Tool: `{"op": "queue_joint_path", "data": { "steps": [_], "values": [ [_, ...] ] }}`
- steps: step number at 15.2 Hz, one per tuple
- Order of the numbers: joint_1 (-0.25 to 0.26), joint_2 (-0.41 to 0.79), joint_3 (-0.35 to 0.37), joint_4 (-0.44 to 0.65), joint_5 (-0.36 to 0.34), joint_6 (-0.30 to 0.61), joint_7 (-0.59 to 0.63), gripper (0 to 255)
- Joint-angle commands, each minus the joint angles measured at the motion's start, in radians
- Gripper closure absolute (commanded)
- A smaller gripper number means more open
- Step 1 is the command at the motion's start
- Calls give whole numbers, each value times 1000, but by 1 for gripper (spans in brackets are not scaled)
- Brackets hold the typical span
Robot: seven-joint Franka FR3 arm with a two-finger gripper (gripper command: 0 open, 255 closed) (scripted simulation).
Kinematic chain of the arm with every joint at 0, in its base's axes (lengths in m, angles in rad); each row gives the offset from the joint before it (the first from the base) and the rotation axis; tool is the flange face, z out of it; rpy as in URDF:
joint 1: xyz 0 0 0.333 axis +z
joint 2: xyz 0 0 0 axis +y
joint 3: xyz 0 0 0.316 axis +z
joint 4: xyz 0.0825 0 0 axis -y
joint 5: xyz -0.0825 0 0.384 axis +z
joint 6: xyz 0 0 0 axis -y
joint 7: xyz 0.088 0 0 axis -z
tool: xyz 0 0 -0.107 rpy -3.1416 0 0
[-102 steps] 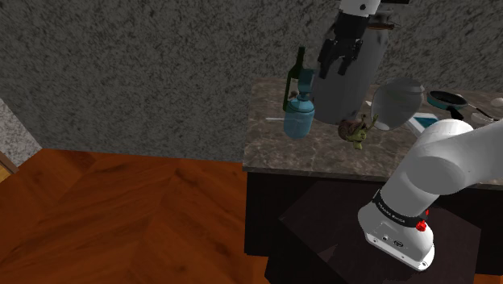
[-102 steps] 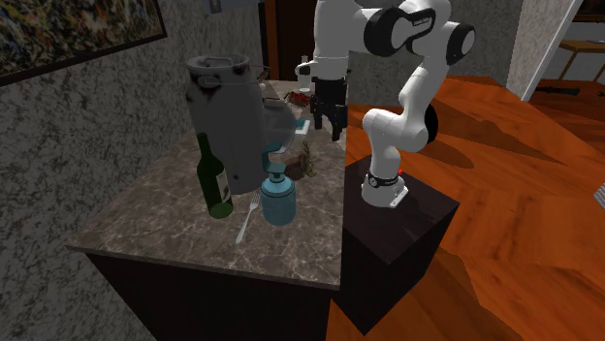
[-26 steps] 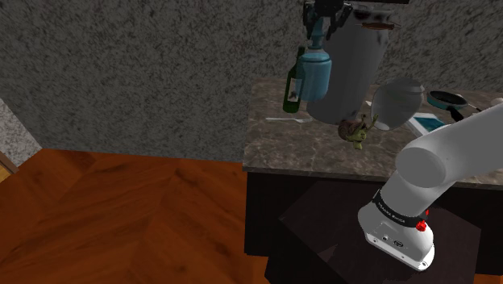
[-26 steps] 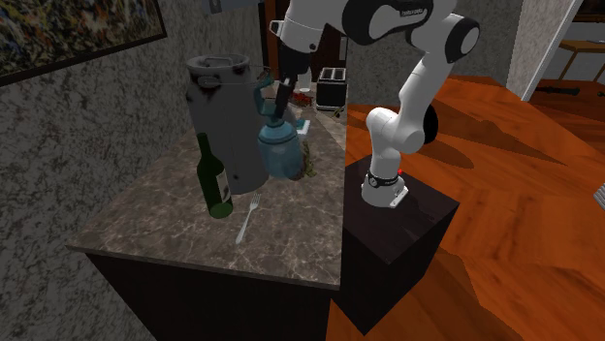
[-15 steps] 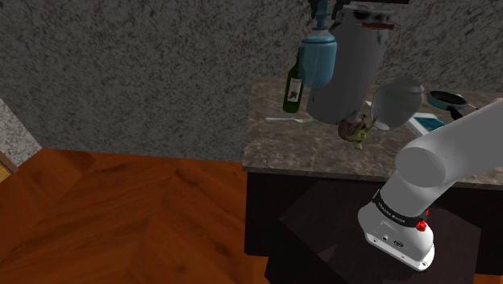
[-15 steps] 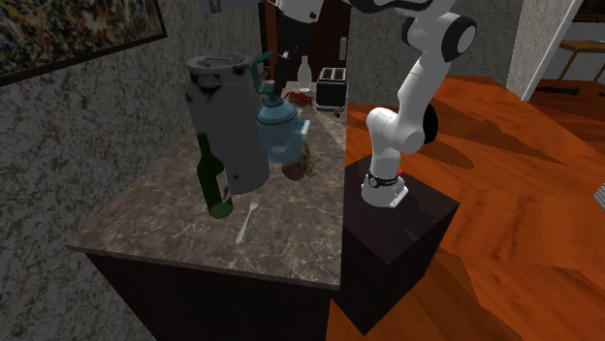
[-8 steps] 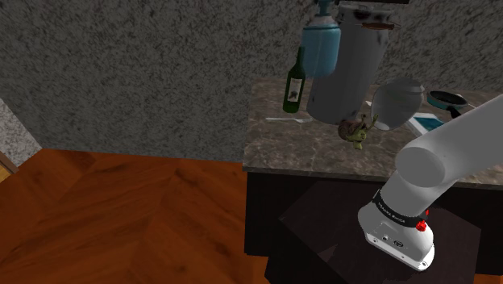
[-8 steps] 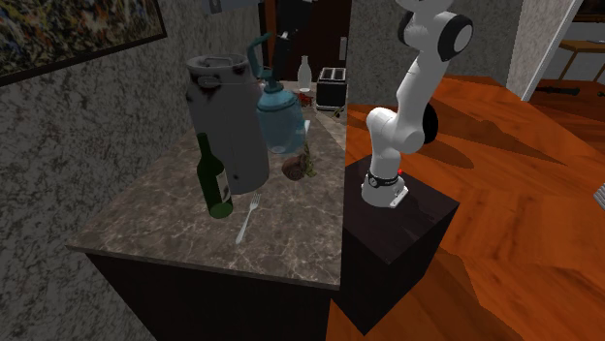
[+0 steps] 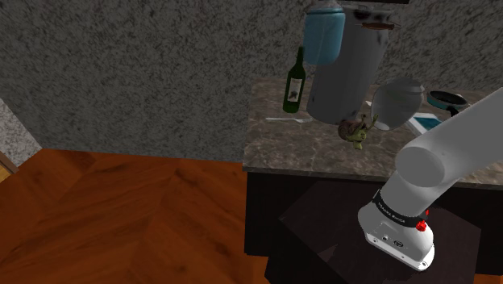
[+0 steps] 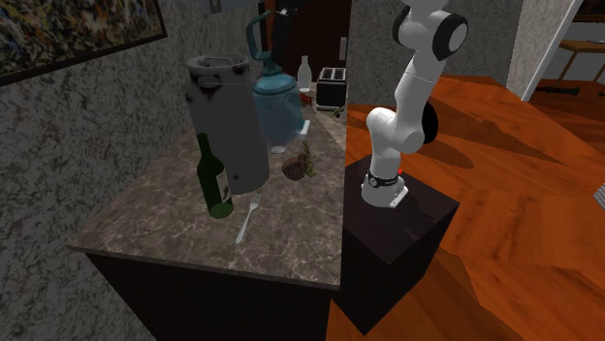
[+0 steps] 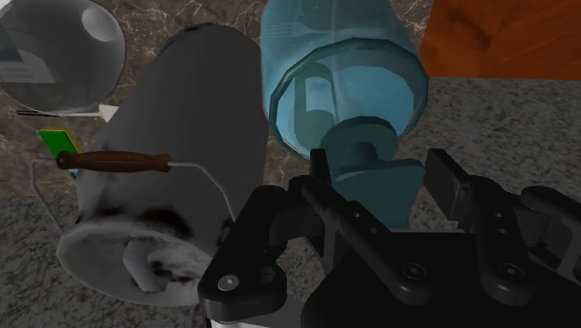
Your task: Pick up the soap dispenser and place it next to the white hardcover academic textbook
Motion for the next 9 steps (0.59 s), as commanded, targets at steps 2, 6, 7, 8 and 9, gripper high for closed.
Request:
{"op": "queue_joint_path", "data": {
  "steps": [2, 6, 7, 8, 9],
  "values": [
    [-1, 32, 6, 80, -5, -48, -2, 255],
    [-3, 82, 15, 196, -15, -114, -7, 255],
    [-4, 96, 17, 228, -18, -132, -8, 255],
    [-4, 101, 18, 237, -18, -137, -8, 255],
    [-9, 70, 0, 205, -12, -132, -30, 255]
  ]
}}
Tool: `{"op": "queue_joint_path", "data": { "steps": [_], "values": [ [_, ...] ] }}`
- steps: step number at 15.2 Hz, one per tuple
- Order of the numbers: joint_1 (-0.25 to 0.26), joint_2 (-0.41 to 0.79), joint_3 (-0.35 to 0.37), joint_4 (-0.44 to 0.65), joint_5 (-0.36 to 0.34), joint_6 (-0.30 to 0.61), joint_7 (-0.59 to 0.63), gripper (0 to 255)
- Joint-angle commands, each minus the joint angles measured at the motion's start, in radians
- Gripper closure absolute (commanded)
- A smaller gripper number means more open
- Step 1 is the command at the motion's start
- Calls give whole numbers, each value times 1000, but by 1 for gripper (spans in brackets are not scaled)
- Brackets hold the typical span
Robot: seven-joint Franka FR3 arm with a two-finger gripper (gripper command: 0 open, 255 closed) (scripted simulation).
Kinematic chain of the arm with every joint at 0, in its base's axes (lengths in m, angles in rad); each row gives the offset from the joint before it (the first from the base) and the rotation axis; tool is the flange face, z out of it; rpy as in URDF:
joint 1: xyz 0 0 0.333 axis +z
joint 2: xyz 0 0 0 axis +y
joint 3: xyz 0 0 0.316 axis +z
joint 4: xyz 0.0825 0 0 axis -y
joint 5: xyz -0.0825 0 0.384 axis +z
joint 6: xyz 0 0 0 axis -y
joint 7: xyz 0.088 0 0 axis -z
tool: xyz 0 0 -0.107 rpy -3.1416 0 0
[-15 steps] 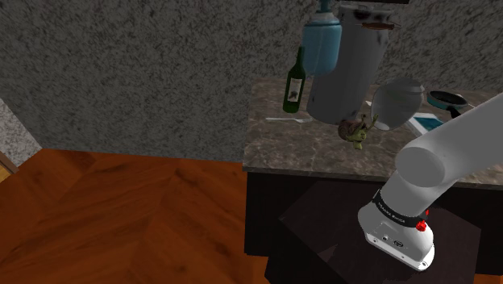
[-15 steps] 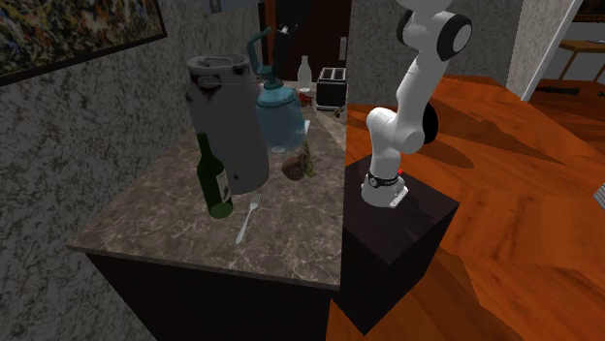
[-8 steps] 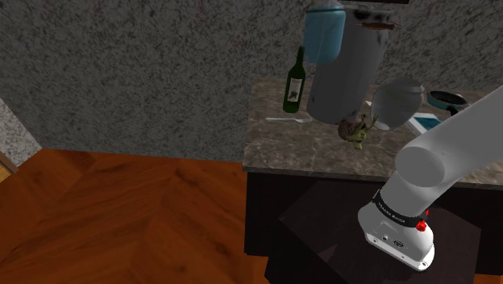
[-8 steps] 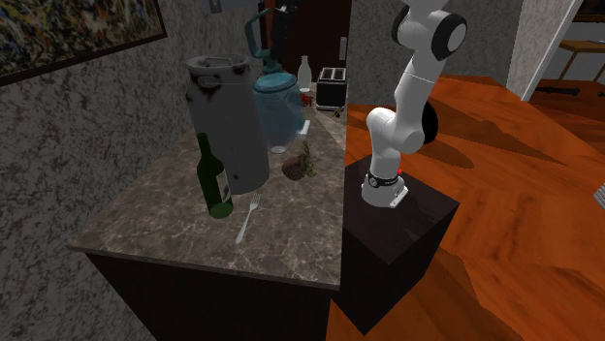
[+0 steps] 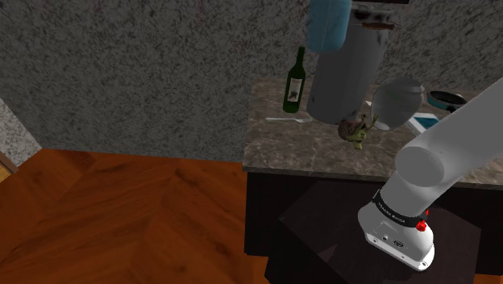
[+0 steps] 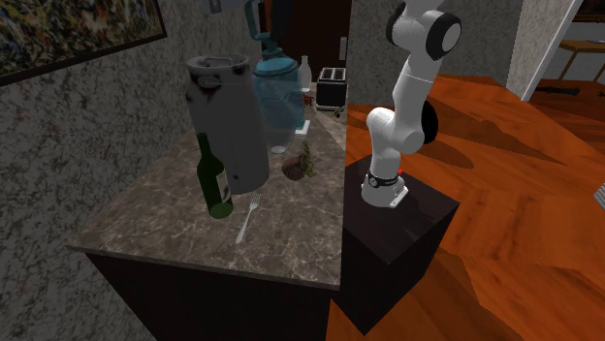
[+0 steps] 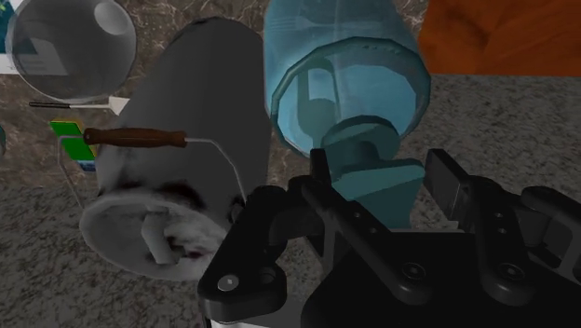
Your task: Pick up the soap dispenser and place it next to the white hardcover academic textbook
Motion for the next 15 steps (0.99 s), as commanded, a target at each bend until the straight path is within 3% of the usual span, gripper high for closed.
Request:
{"op": "queue_joint_path", "data": {
  "steps": [1, 8, 15],
  "values": [
    [-8, -37, -25, -29, 6, -1, -33, 255],
    [-36, -207, -149, -183, 8, 5, -184, 255],
    [-58, -325, -274, -262, -26, -11, -337, 255]
  ]
}}
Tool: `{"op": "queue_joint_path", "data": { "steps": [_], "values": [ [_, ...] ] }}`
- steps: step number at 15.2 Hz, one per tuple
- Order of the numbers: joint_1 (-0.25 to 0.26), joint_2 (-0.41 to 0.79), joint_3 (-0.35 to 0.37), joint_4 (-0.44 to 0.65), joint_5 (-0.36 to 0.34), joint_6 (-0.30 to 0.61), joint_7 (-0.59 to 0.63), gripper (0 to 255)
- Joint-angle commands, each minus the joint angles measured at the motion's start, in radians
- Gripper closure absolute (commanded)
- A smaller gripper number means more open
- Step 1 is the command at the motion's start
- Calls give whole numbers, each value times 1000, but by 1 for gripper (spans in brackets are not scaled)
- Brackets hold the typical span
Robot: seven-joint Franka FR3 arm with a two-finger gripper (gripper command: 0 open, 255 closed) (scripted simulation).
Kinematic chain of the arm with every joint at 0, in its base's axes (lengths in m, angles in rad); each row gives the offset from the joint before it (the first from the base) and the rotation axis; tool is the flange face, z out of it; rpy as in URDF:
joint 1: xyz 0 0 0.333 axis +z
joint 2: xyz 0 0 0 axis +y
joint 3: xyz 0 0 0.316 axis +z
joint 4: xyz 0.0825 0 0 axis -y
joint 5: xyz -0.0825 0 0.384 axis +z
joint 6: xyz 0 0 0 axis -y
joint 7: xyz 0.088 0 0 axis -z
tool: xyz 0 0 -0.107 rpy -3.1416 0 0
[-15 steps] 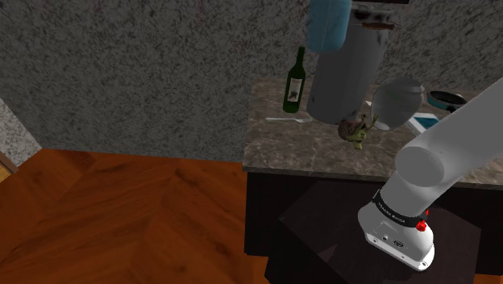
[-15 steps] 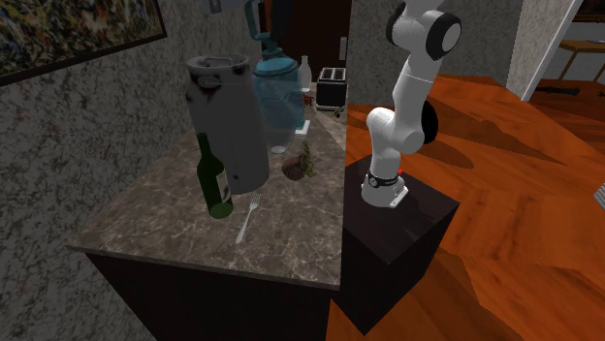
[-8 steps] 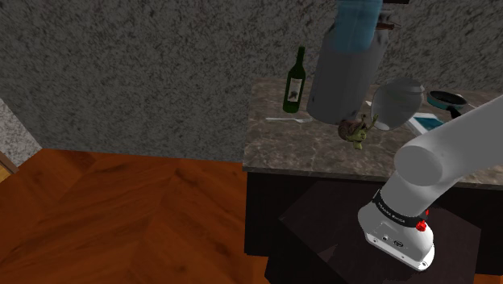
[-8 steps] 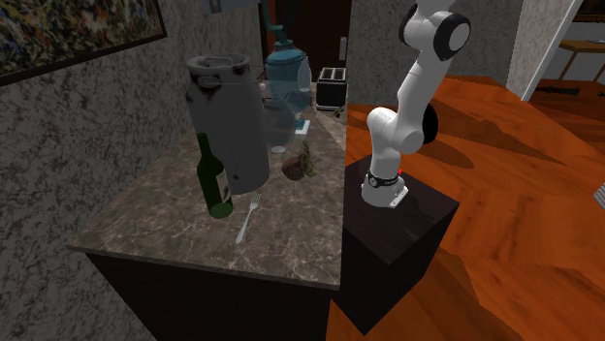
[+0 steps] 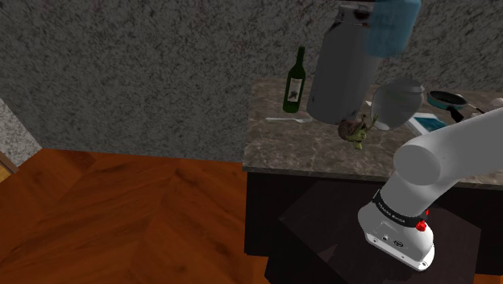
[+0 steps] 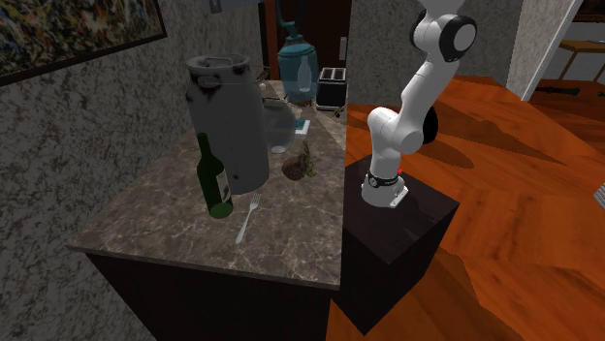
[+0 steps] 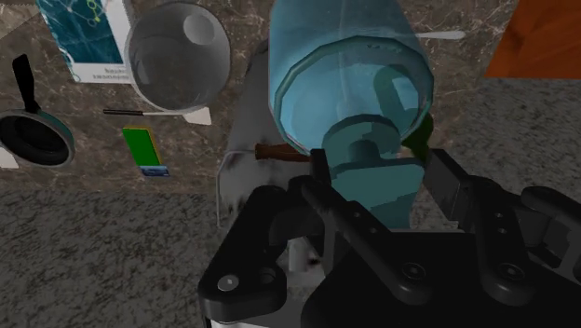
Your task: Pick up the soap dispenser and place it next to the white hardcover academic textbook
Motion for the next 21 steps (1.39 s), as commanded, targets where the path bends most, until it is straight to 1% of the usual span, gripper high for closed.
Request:
{"op": "queue_joint_path", "data": {
  "steps": [1, 6, 11, 16, 21],
  "values": [
    [-6, -33, -36, -18, -13, -7, -46, 255],
    [-18, -84, -130, -30, -52, -25, -160, 255],
    [-24, -111, -230, -11, -95, -43, -278, 255],
    [-20, -115, -340, 37, -138, -62, -402, 255],
    [-2, -93, -466, 118, -174, -79, -533, 255]
  ]
}}
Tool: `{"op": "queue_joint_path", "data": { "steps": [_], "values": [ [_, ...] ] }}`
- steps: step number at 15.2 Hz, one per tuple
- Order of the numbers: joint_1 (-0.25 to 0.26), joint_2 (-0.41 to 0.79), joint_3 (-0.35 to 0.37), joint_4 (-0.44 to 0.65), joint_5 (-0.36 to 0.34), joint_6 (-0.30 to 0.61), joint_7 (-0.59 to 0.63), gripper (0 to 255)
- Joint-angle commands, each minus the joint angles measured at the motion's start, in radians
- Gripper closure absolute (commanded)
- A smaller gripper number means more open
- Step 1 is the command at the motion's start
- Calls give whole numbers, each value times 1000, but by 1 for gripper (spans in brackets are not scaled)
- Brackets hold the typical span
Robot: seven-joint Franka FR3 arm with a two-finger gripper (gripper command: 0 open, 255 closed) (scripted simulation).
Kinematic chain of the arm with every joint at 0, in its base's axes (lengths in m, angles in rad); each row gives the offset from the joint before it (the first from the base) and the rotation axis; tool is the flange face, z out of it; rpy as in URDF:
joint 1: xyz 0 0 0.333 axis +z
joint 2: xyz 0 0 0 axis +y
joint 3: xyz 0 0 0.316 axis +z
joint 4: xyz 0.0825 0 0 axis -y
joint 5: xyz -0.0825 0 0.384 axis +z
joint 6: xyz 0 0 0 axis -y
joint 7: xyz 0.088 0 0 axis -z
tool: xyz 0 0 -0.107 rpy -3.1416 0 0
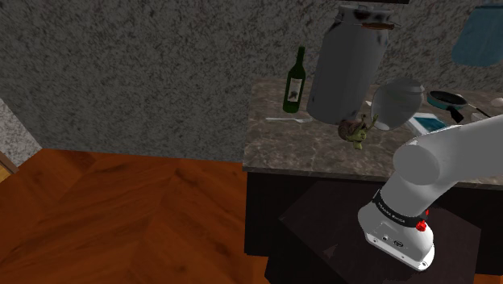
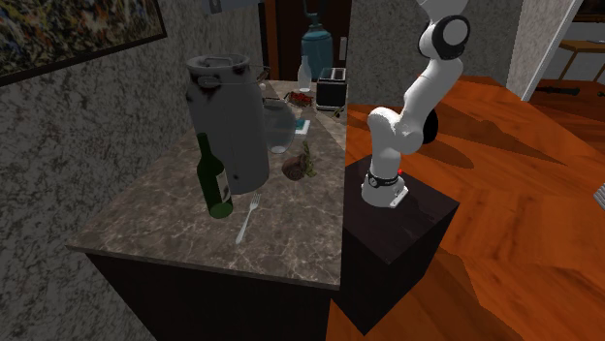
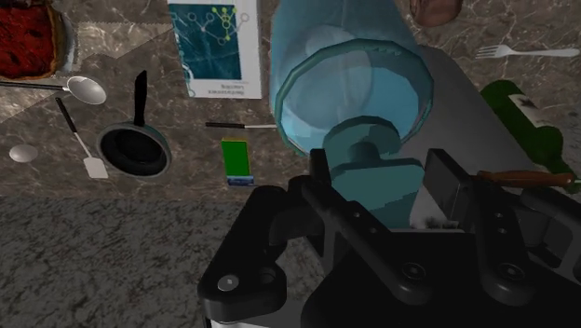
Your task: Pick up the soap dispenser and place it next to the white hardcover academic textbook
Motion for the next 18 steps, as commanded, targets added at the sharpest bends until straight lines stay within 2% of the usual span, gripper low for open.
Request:
{"op": "queue_joint_path", "data": {
  "steps": [1, 7, 9, 11, 13, 15, 16, 17, 18],
  "values": [
    [14, 22, -56, 54, -11, -13, -57, 255],
    [87, 90, -262, 214, -31, -37, -229, 255],
    [132, 122, -355, 285, -30, -48, -291, 255],
    [200, 157, -470, 369, -25, -63, -354, 255],
    [306, 190, -618, 472, -21, -87, -418, 255],
    [478, 204, -802, 609, -36, -128, -475, 255],
    [681, 190, -973, 769, -83, -186, -518, 255],
    [598, 178, -895, 692, -85, -152, -503, 255],
    [530, 175, -848, 628, -73, -121, -497, 255]
  ]
}}
